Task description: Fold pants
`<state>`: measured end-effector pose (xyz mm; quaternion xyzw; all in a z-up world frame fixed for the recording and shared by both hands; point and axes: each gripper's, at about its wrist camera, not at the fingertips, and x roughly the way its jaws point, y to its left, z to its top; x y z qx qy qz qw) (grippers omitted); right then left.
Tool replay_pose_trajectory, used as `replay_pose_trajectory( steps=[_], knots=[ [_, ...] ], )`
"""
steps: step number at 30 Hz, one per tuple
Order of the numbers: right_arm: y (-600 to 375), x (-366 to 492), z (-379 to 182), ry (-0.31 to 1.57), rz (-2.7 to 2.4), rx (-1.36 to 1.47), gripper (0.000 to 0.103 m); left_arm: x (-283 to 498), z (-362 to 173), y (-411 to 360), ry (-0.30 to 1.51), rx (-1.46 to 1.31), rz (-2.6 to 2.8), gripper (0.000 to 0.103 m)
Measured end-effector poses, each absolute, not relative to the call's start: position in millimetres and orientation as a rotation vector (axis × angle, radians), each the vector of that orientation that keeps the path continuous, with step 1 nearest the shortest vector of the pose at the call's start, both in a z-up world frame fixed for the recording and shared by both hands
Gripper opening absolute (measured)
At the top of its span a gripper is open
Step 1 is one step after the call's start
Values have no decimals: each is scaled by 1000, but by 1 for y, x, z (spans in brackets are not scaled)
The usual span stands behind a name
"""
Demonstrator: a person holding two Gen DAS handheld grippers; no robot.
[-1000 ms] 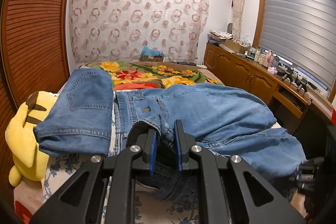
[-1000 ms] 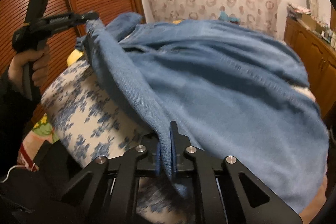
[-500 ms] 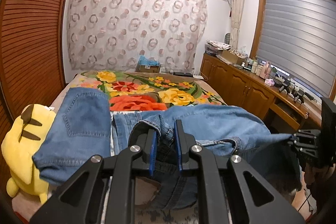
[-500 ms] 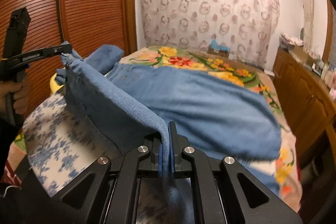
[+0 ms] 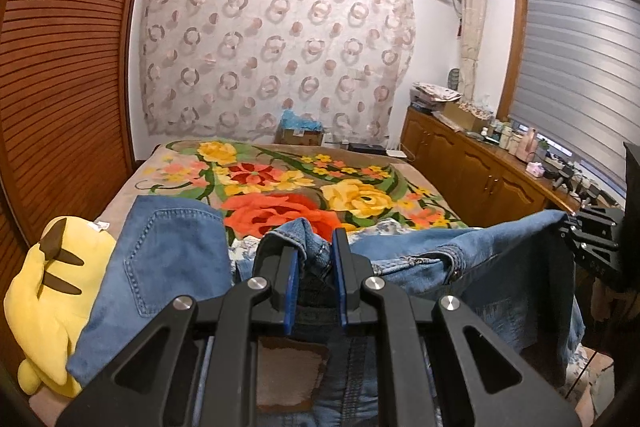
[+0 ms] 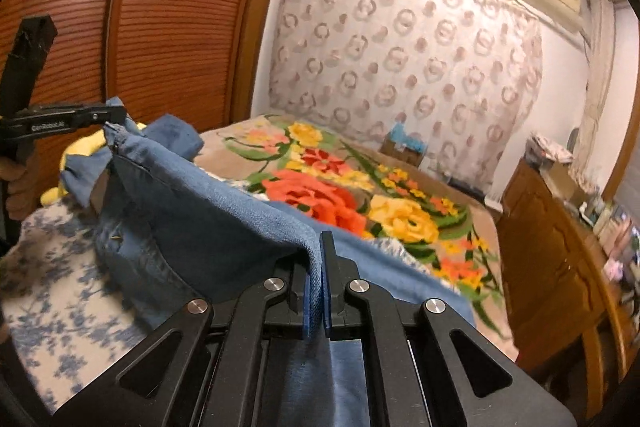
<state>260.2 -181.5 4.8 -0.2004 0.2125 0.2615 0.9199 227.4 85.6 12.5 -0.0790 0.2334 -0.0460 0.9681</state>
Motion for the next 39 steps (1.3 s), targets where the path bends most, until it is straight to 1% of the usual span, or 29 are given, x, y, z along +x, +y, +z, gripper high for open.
replay_pose_trajectory(
  steps=[10, 13, 17, 22, 25, 26, 27, 35, 37, 39],
  knots=[
    [-156, 325, -16, 449, 522, -463, 1, 273, -15, 97, 546, -158, -51, 13],
    [-149, 344, -28, 474, 518, -479, 1, 280, -25, 98, 573, -162, -48, 15],
    [-143, 367, -47, 523, 521, -480, 1, 286, -35, 100, 608, -158, -45, 19],
    [-140, 382, -68, 574, 517, -470, 1, 285, -40, 94, 643, -151, -58, 29],
    [-138, 389, -74, 594, 516, -466, 1, 281, -42, 92, 657, -129, -58, 45],
    [-137, 391, -76, 599, 515, -467, 1, 278, -41, 93, 650, -121, -48, 57],
    [-137, 393, -78, 605, 513, -470, 1, 274, -40, 91, 635, -113, -42, 62],
    [-132, 402, -85, 637, 503, -462, 2, 257, -39, 77, 637, -78, -105, 62],
    [-134, 403, -83, 653, 505, -431, 7, 256, -42, 69, 642, -81, -124, 62],
    [-140, 398, -77, 661, 513, -398, 24, 256, -49, 57, 658, -89, -163, 62]
  ],
)
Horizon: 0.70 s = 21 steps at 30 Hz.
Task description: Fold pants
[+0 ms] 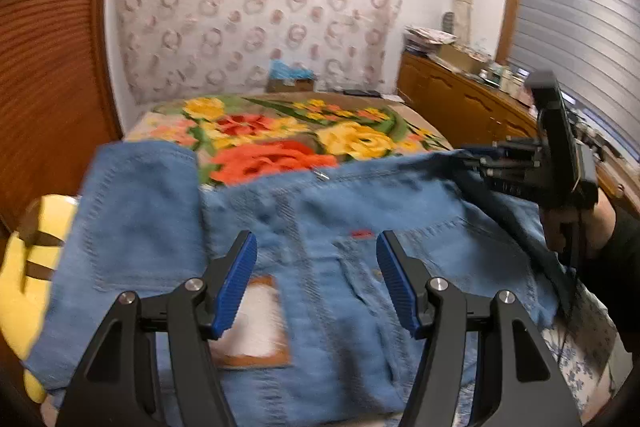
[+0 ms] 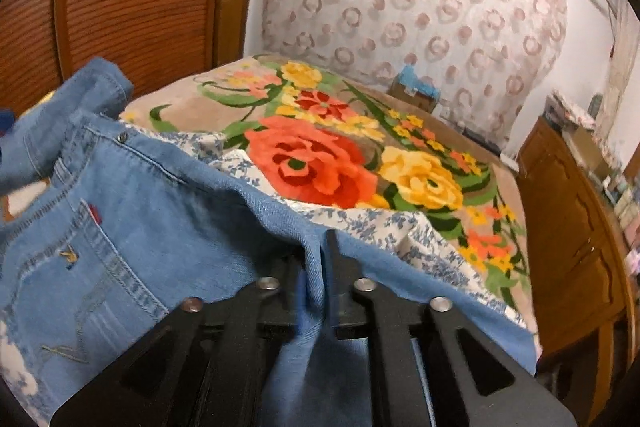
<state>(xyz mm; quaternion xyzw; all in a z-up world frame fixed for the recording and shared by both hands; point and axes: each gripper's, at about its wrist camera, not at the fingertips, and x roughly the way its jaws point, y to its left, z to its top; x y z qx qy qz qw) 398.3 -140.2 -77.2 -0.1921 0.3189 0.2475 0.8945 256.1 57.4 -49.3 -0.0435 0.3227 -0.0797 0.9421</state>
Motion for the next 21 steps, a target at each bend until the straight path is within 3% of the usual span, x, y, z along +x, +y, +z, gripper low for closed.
replay_pose_trajectory(
  steps=[3, 9, 13, 15, 21],
  knots=[
    [-152, 386, -68, 664, 518, -361, 30, 257, -58, 43, 673, -70, -197, 62],
    [-183, 343, -57, 699, 503, -316, 31, 255, -70, 21, 683, -22, -254, 62],
    [-205, 312, -63, 737, 482, -261, 34, 252, -73, 14, 686, -7, -292, 62],
    [-215, 298, -67, 753, 462, -236, 41, 250, -75, 10, 690, 1, -312, 62],
    [-232, 273, -81, 804, 421, -175, 43, 243, -74, 7, 682, 6, -336, 62]
  ],
)
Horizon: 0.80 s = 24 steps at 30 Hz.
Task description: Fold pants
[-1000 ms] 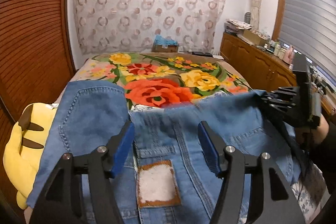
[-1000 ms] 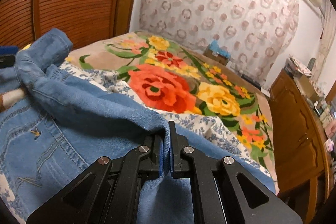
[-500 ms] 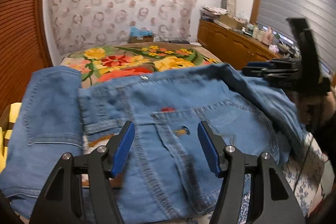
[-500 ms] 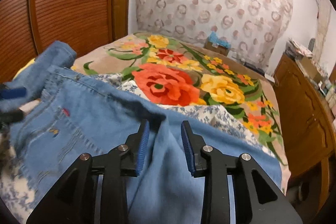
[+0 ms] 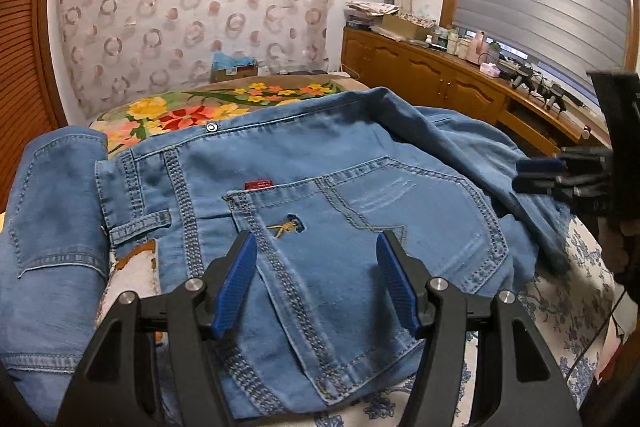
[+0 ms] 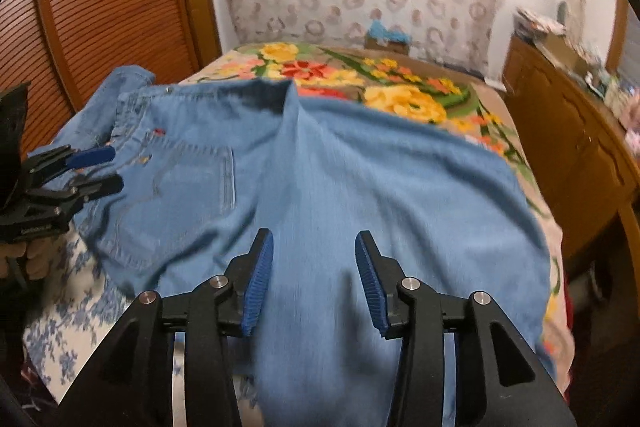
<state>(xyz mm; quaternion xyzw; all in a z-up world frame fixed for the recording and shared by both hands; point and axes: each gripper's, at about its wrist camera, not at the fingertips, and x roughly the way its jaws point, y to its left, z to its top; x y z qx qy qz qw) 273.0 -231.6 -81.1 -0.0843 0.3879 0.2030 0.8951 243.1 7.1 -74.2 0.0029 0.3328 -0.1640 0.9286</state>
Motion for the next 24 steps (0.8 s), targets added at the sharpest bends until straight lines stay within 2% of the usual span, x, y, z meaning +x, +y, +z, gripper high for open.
replay_pose_trajectory(
  steps=[19, 20, 21, 22, 23, 24],
  knots=[
    [-242, 232, -122, 901, 356, -220, 44, 244, -82, 7, 704, 10, -327, 62],
    [-244, 231, -124, 905, 351, -224, 40, 244, -83, 6, 704, 10, -326, 62],
    [-247, 231, -125, 907, 349, -229, 26, 243, -83, 6, 705, 10, -327, 62],
    [-249, 231, -125, 908, 354, -234, 20, 243, -84, 7, 706, 9, -327, 62],
    [-253, 230, -123, 898, 354, -238, 9, 244, -84, 7, 706, 9, -327, 62],
    [-255, 230, -120, 889, 351, -238, 7, 245, -85, 7, 707, 9, -327, 62]
  ],
)
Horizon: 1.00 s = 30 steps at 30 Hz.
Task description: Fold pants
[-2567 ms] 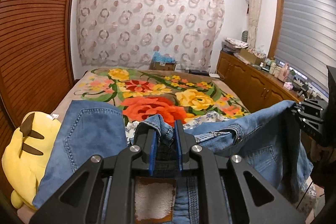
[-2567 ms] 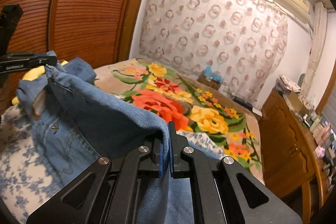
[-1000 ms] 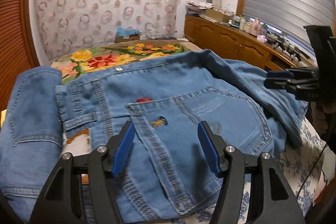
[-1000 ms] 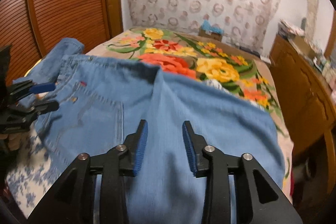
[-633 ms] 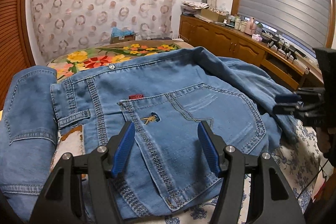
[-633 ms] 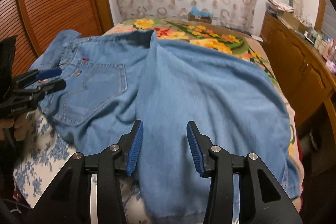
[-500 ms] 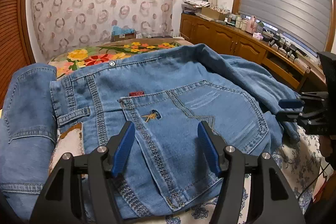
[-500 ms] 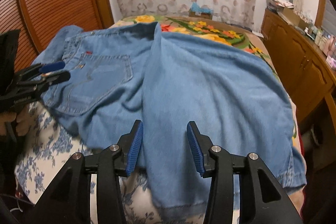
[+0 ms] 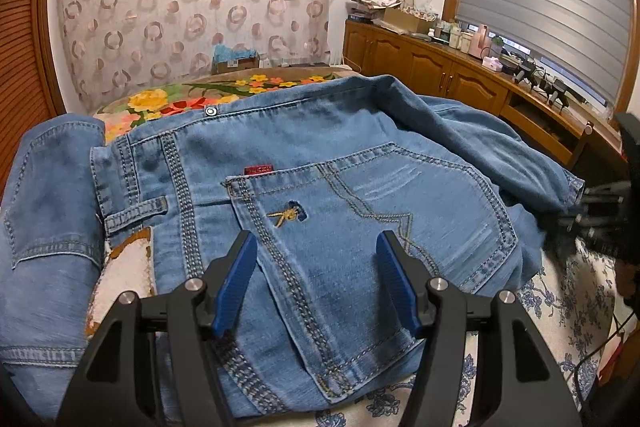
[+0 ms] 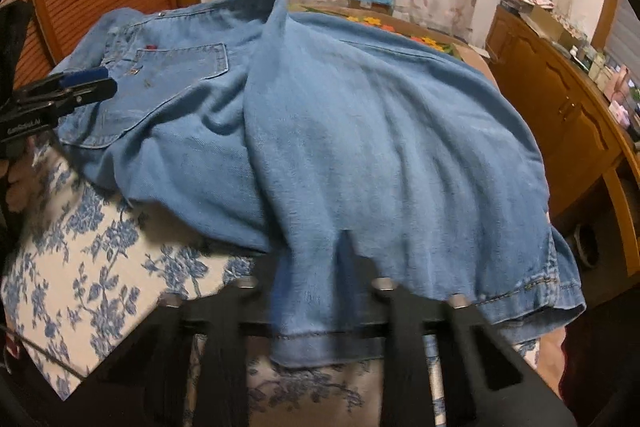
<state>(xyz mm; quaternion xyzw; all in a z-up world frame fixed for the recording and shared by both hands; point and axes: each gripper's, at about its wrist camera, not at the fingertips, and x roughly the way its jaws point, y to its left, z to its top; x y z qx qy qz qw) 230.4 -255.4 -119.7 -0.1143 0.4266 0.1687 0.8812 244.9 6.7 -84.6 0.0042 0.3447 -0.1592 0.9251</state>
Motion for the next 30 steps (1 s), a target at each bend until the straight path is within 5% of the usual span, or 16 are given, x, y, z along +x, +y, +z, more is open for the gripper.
replay_pose_trajectory(
  steps=[14, 30],
  knots=[
    [-315, 303, -34, 663, 132, -403, 4, 249, -90, 17, 707, -17, -306, 62],
    [-322, 382, -44, 680, 73, -505, 4, 250, -92, 23, 708, -25, -300, 62]
  ],
)
